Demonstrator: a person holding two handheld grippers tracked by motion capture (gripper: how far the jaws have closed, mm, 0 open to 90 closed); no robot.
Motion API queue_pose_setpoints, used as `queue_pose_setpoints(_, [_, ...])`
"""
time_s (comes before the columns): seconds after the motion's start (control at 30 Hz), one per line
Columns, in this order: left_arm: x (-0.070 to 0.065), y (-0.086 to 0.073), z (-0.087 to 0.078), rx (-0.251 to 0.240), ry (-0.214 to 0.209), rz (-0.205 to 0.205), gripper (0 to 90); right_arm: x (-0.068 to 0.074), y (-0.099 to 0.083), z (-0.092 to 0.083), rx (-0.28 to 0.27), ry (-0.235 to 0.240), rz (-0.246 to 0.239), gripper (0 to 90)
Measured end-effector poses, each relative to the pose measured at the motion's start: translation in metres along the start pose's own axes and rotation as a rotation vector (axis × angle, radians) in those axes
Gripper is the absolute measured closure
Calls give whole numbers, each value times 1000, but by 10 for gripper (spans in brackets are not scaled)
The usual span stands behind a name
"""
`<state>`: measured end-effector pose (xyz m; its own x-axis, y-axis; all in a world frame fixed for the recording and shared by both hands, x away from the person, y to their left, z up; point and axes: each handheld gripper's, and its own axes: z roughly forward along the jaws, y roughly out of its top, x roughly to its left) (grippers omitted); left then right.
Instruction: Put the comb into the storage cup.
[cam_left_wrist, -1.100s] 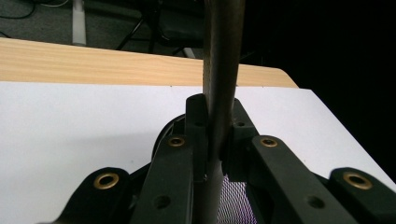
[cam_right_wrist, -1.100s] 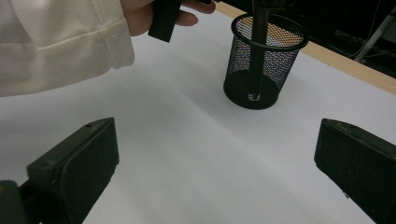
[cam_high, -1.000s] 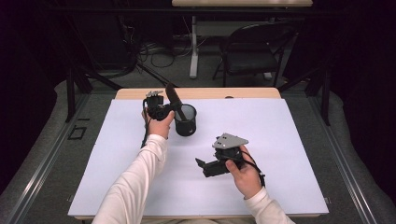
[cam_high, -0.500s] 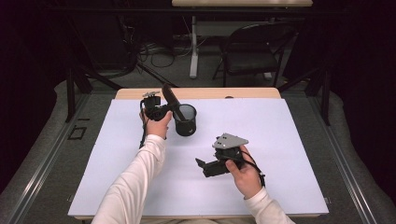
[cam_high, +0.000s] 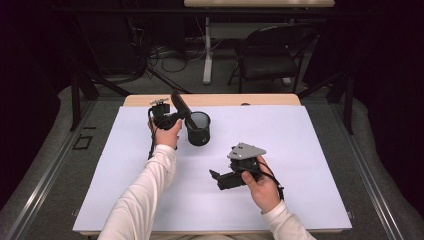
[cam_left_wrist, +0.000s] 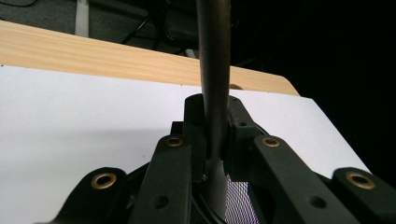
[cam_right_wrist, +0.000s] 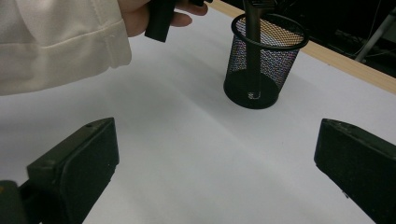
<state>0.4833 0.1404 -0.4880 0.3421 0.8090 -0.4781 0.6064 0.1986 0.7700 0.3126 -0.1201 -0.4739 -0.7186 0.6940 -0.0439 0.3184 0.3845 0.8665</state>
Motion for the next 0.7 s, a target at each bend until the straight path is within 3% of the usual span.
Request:
queue_pose_setpoints(0.47, [4,-1,-1,-3,7,-14,799,0,0,1,-1,-1,0,0])
queue_pose_setpoints(0.7, [5,-1,-1,-7,14,-17,734,0,0,0,0,0,0,0])
